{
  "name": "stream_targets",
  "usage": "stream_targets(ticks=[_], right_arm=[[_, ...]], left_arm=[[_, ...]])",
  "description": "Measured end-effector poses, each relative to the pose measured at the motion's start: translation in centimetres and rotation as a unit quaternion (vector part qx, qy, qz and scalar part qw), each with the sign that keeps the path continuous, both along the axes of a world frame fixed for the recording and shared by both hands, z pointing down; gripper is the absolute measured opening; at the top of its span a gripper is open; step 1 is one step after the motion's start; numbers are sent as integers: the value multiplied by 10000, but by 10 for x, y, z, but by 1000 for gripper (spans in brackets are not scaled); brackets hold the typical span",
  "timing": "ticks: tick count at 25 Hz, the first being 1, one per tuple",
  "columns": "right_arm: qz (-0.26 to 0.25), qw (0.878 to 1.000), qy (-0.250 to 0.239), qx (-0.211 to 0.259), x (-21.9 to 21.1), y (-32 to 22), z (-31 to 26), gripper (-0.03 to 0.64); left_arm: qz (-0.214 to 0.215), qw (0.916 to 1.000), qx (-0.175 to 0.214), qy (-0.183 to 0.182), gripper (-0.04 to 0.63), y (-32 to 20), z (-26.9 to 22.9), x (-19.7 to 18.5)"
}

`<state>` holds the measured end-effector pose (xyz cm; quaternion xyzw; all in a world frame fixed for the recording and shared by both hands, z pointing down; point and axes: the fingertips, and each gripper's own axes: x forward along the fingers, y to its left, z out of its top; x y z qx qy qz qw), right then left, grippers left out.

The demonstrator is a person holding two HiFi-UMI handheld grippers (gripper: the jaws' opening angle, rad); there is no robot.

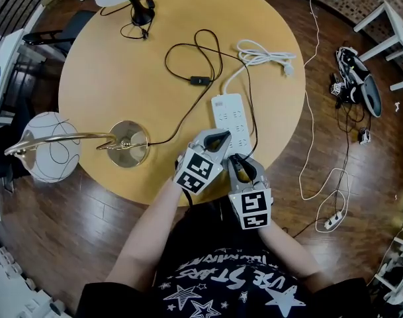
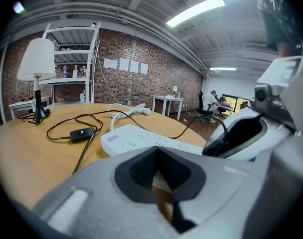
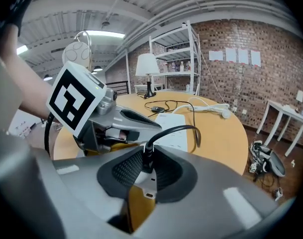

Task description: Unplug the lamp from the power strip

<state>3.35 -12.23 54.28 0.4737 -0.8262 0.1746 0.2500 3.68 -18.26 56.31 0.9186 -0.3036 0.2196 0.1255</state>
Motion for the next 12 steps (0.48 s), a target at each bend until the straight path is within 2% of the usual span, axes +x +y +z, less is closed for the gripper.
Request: stream_targets(ticks=[8, 12], right_arm=[[-151, 9995, 232, 164, 0, 1, -1, 66], [-456, 9943, 36, 965, -14, 1, -40, 64]], left_arm=[[-34, 10000, 4, -46, 2, -1, 1, 0], [-29, 10000, -3, -28, 2, -1, 1, 0]])
